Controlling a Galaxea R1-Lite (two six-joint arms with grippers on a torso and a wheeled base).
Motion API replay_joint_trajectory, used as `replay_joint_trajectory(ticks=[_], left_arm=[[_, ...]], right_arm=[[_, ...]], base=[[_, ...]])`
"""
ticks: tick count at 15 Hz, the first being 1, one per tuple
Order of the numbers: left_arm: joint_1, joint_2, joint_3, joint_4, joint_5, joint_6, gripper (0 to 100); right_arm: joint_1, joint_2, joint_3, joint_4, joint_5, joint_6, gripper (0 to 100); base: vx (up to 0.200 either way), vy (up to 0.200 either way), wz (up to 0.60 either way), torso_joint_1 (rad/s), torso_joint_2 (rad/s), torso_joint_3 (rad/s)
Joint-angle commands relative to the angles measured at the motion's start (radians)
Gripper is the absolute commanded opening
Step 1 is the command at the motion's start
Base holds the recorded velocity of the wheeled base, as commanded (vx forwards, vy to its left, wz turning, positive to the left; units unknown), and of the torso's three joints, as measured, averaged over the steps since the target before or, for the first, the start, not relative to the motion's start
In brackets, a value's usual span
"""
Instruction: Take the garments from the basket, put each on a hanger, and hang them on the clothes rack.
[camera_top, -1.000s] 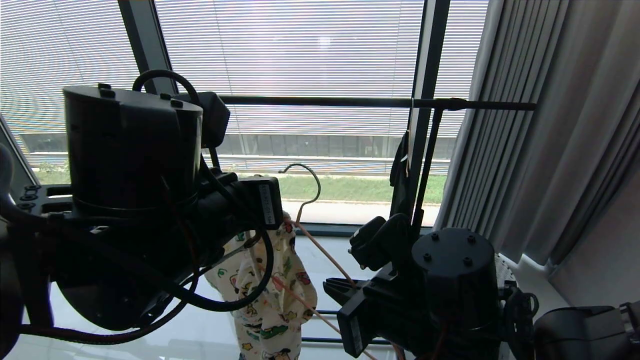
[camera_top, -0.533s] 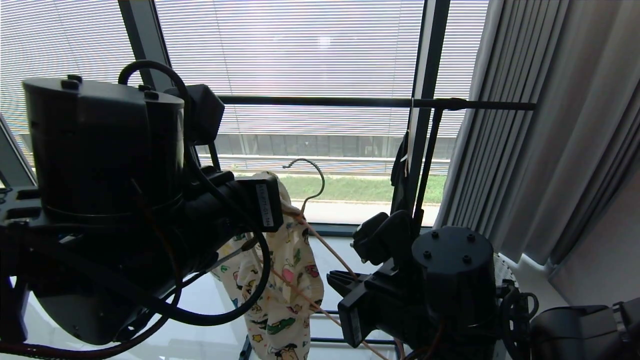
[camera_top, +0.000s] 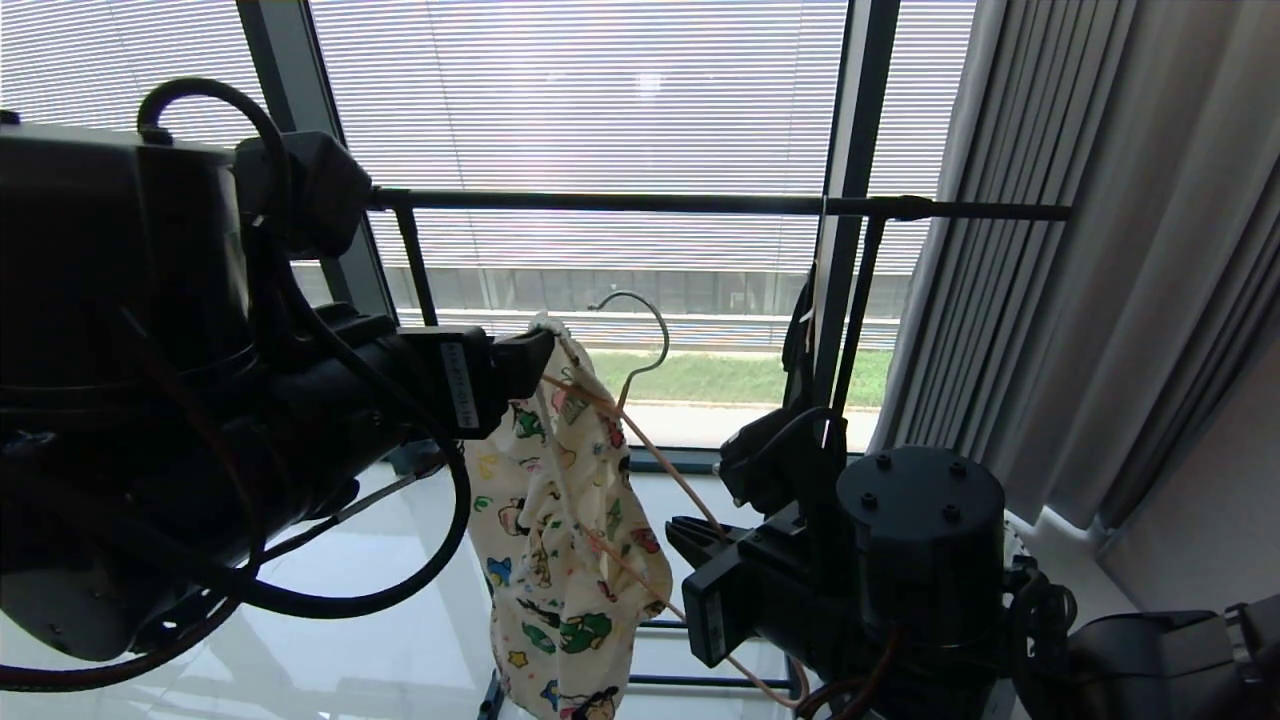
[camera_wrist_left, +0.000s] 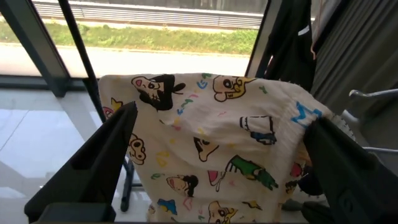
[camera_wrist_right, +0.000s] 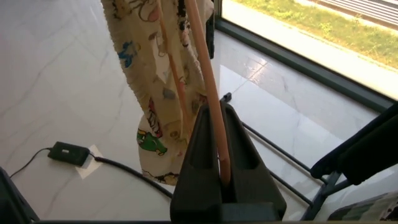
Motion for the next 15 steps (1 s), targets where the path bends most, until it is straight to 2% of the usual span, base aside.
replay_joint_trajectory(ticks=[1,4,8,11,15], left_arm=[[0.005,-0.056,0.051,0.0,-0.002,0.043,100],[0.005,-0.055,0.049,0.0,-0.007,0.118,100],[0.0,-0.015,0.012,-0.001,-0.12,0.282,100],[-0.006,0.01,-0.015,0.0,-0.128,0.293,100],[0.0,-0.026,0.021,0.0,-0.129,0.342,100]], right_arm=[[-0.004,-0.008,0.0,-0.001,0.002,-0.008,0],[-0.002,-0.011,-0.001,-0.001,0.003,-0.051,0],[0.006,-0.006,-0.003,-0.001,0.003,-0.06,0],[0.006,-0.006,-0.003,-0.001,0.002,-0.06,0],[0.001,-0.013,0.008,-0.001,0.002,-0.068,0]], base=[[0.0,0.0,0.0,0.0,0.0,0.0],[0.0,0.0,0.0,0.0,0.0,0.0],[0.0,0.0,0.0,0.0,0.0,0.0],[0.0,0.0,0.0,0.0,0.0,0.0],[0.0,0.0,0.0,0.0,0.0,0.0]])
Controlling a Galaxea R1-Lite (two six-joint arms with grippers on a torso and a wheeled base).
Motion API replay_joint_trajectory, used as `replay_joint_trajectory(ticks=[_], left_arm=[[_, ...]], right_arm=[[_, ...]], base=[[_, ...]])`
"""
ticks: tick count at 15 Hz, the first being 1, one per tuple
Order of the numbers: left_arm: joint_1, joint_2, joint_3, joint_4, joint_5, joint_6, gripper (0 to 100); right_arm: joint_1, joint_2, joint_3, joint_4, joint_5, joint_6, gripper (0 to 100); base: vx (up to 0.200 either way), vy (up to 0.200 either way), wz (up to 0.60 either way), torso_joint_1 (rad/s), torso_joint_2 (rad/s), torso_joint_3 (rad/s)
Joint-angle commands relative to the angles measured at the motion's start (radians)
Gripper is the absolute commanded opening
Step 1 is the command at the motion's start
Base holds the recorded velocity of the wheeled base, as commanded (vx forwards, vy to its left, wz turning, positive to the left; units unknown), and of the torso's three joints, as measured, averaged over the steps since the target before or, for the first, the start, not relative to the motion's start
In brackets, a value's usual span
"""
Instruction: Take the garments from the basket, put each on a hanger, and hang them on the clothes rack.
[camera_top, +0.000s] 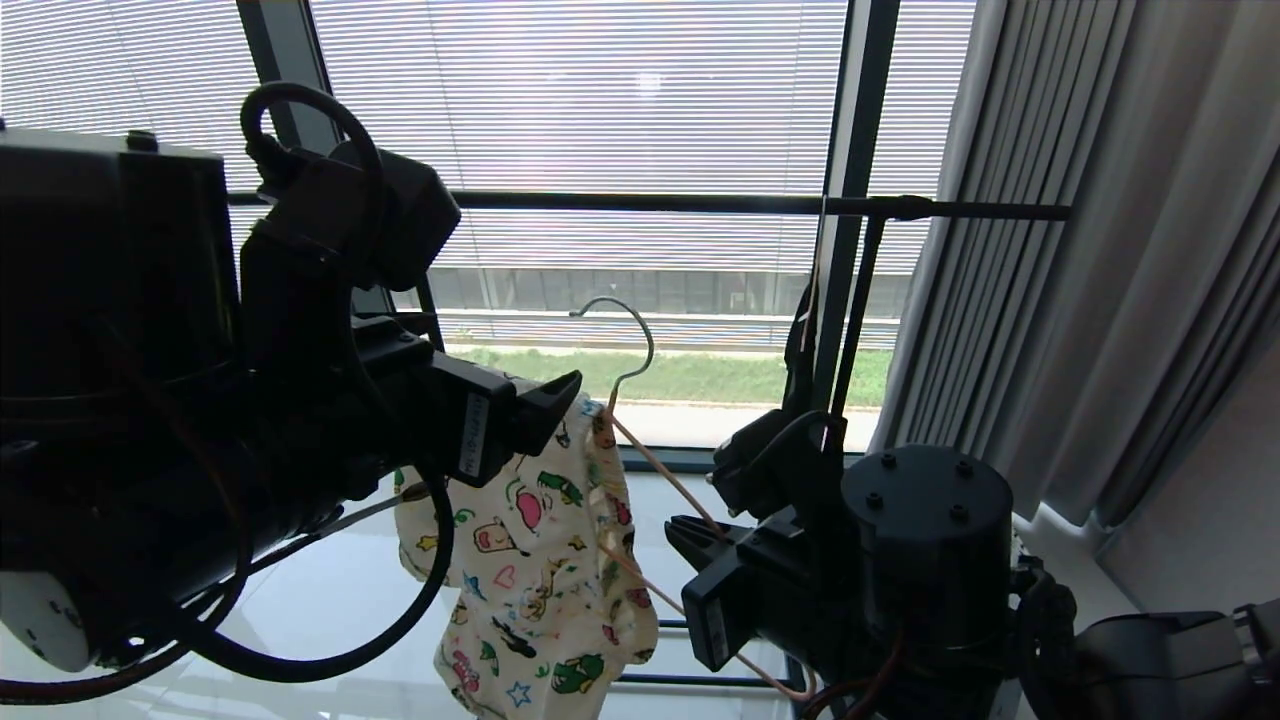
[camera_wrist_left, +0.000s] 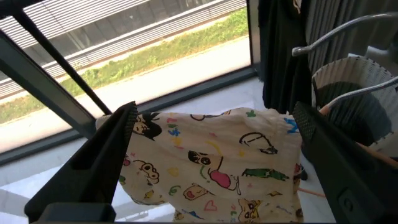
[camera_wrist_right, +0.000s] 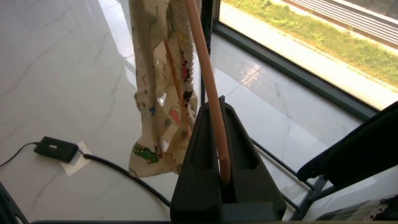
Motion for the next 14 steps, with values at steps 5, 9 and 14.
replay_joint_trajectory(ticks=[5,9,14], left_arm=[[0.041,-0.261,0.206,-0.001,-0.261,0.0,100],[0.027,-0.307,0.304,-0.004,-0.387,0.004,100],[-0.093,-0.295,0.447,-0.004,-0.603,0.144,100]], right_arm=[[-0.093,-0.212,0.273,-0.001,0.208,-0.116,0],[-0.138,-0.32,0.406,0.004,0.373,-0.258,0],[-0.092,-0.323,0.468,0.002,0.436,-0.337,0]], base=[[0.0,0.0,0.0,0.0,0.0,0.0],[0.0,0.0,0.0,0.0,0.0,0.0],[0.0,0.0,0.0,0.0,0.0,0.0]])
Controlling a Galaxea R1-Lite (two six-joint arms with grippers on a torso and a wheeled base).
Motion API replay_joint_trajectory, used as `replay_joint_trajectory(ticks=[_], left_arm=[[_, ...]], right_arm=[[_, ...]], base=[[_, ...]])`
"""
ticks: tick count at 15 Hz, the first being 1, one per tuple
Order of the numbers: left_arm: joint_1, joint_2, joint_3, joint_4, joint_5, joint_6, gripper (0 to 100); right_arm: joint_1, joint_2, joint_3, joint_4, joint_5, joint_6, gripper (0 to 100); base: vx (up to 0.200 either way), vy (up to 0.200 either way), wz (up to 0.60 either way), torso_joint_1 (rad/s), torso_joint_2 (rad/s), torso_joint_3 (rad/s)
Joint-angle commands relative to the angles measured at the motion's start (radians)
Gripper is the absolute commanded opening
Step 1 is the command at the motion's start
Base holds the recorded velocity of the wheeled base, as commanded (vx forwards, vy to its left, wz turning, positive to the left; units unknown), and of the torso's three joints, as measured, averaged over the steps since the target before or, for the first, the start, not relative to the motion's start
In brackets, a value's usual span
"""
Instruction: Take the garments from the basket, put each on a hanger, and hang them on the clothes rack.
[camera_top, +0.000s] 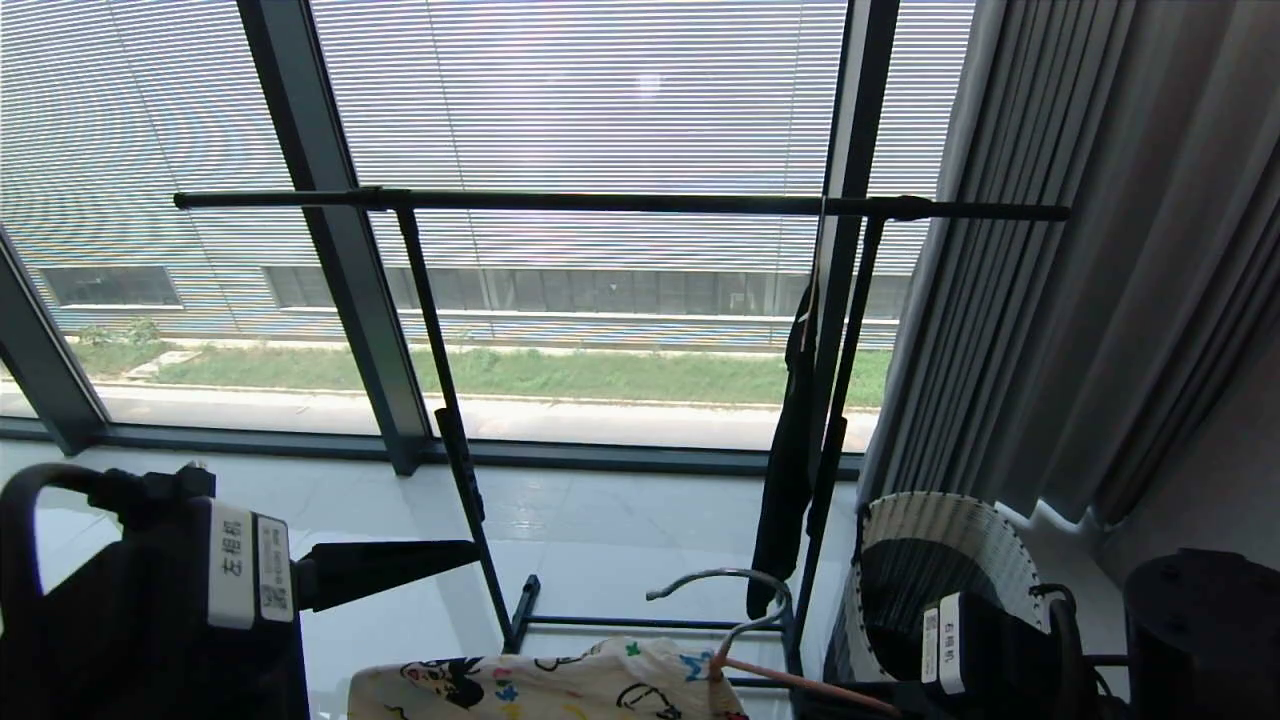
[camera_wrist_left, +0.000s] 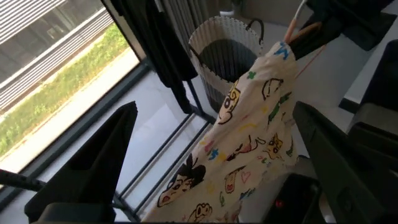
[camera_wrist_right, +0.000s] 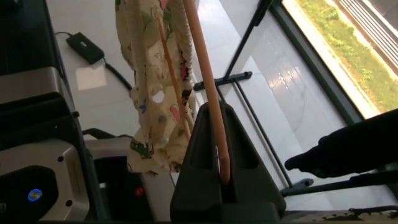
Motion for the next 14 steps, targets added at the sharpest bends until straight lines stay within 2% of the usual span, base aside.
replay_joint_trajectory(ticks=[1,5,7,9,10,14], left_arm=[[-0.016,0.026,0.043,-0.001,-0.044,0.019,100],[-0.015,0.123,0.048,-0.004,-0.062,0.019,100],[-0.015,0.157,0.06,-0.004,-0.048,0.077,100],[-0.015,0.157,0.063,-0.004,-0.039,0.078,100],[-0.015,0.155,0.063,-0.004,-0.039,0.078,0],[-0.015,0.15,0.062,-0.004,-0.039,0.08,0]], right_arm=[[0.03,-0.007,0.005,0.0,0.001,-0.001,0],[0.089,-0.006,0.002,0.001,-0.002,-0.001,0],[0.11,-0.004,-0.019,0.001,-0.005,-0.001,0],[0.125,-0.004,-0.028,0.0,-0.007,-0.001,0],[0.133,-0.006,-0.033,0.0,-0.007,-0.001,0],[0.145,-0.003,-0.033,0.0,-0.008,-0.001,0]], base=[[0.0,0.0,0.0,0.0,0.0,0.0],[0.0,0.0,0.0,0.0,0.0,0.0],[0.0,0.0,0.0,0.0,0.0,0.0],[0.0,0.0,0.0,0.0,0.0,0.0],[0.0,0.0,0.0,0.0,0.0,0.0],[0.0,0.0,0.0,0.0,0.0,0.0]])
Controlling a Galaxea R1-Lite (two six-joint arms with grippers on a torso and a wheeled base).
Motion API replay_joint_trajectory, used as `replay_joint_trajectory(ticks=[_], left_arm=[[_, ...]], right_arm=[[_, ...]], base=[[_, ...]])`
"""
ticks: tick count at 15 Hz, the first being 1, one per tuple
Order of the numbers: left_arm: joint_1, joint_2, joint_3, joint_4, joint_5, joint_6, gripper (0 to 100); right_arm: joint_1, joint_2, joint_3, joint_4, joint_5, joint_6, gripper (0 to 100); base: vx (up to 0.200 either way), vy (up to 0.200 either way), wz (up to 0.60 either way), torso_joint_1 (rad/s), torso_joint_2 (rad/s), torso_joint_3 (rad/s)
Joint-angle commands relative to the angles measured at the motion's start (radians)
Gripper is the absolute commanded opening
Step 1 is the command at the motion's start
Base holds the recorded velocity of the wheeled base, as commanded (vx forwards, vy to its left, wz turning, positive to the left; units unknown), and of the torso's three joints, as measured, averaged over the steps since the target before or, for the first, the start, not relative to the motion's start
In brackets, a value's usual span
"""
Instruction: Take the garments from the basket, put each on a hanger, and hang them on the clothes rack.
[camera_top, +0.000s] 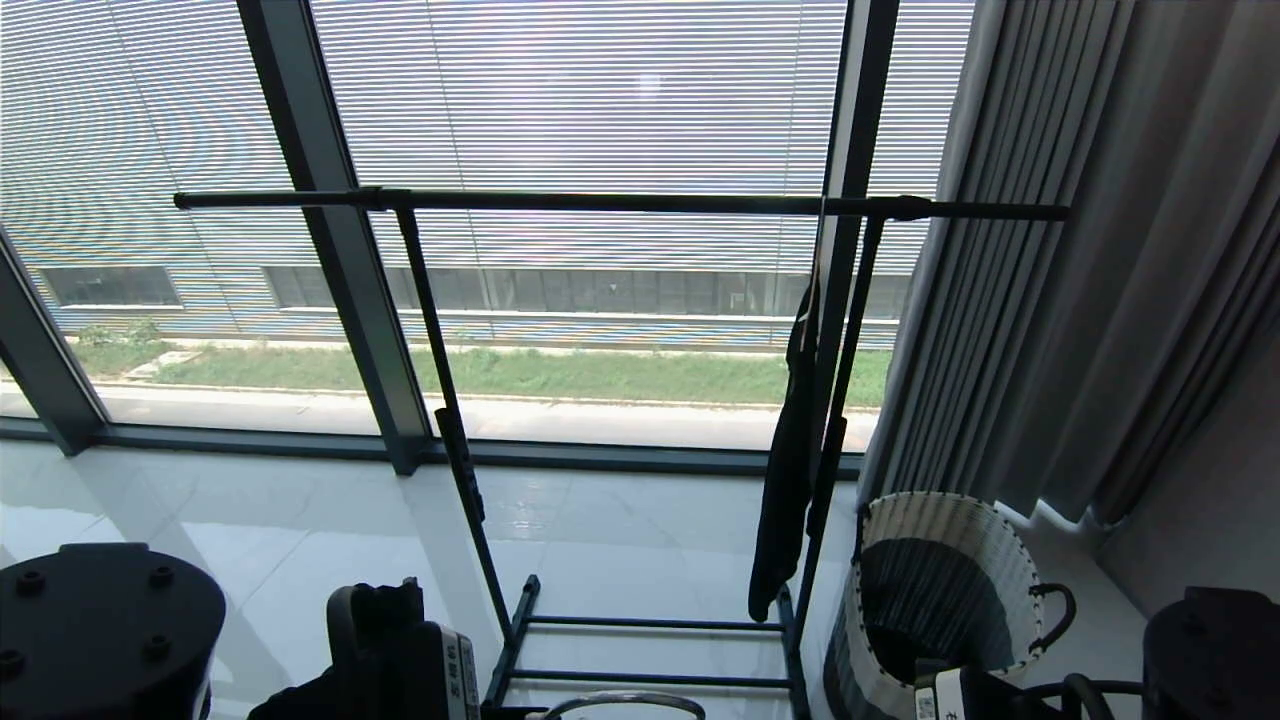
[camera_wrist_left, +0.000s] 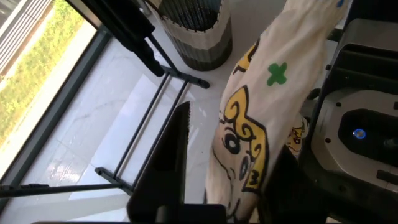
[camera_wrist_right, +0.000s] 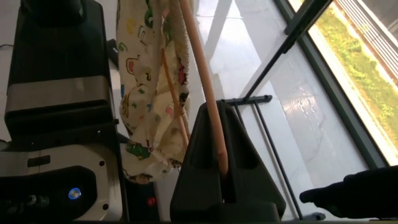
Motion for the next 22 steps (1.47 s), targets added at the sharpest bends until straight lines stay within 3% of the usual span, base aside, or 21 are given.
replay_joint_trajectory(ticks=[1,5,7,8,11,14,17,19,22], left_arm=[[0.0,0.001,-0.001,-0.001,0.0,-0.002,0],[-0.004,-0.002,0.001,-0.001,-0.001,0.014,0],[-0.008,-0.004,0.003,-0.003,0.002,0.035,0],[-0.006,-0.004,0.004,-0.003,0.002,0.035,0],[0.005,-0.032,0.05,-0.004,0.026,0.037,0],[0.008,-0.098,0.138,-0.004,0.066,0.052,0],[0.137,-0.131,0.125,-0.047,0.065,0.052,0],[0.143,-0.148,0.096,-0.162,0.065,0.063,0],[0.181,-0.148,0.076,-0.19,0.065,0.066,0]], right_arm=[[0.002,0.002,0.0,0.001,0.001,-0.001,0],[0.004,0.002,0.0,0.001,-0.007,-0.002,0],[0.015,0.006,0.003,0.001,-0.077,-0.002,0],[0.015,0.006,0.007,0.001,-0.108,-0.002,100],[-0.022,0.002,0.007,0.001,-0.195,0.004,100],[-0.08,-0.004,0.009,0.001,-0.2,0.004,100],[-0.082,0.002,0.023,0.001,-0.183,0.008,100],[-0.08,0.004,0.041,-0.001,-0.131,0.073,100],[-0.08,0.035,0.018,-0.008,-0.128,0.185,100]], base=[[0.0,0.0,0.0,0.0,0.0,0.0],[0.0,0.0,0.0,0.0,0.0,0.0],[0.0,0.0,0.0,0.0,0.0,0.0],[0.0,0.0,0.0,0.0,0.0,0.0],[0.0,0.0,0.0,0.0,0.0,0.0],[0.0,0.0,0.0,0.0,0.0,0.0],[0.0,0.0,0.0,0.0,0.0,0.0],[0.0,0.0,0.0,0.0,0.0,0.0],[0.0,0.0,0.0,0.0,0.0,0.0]])
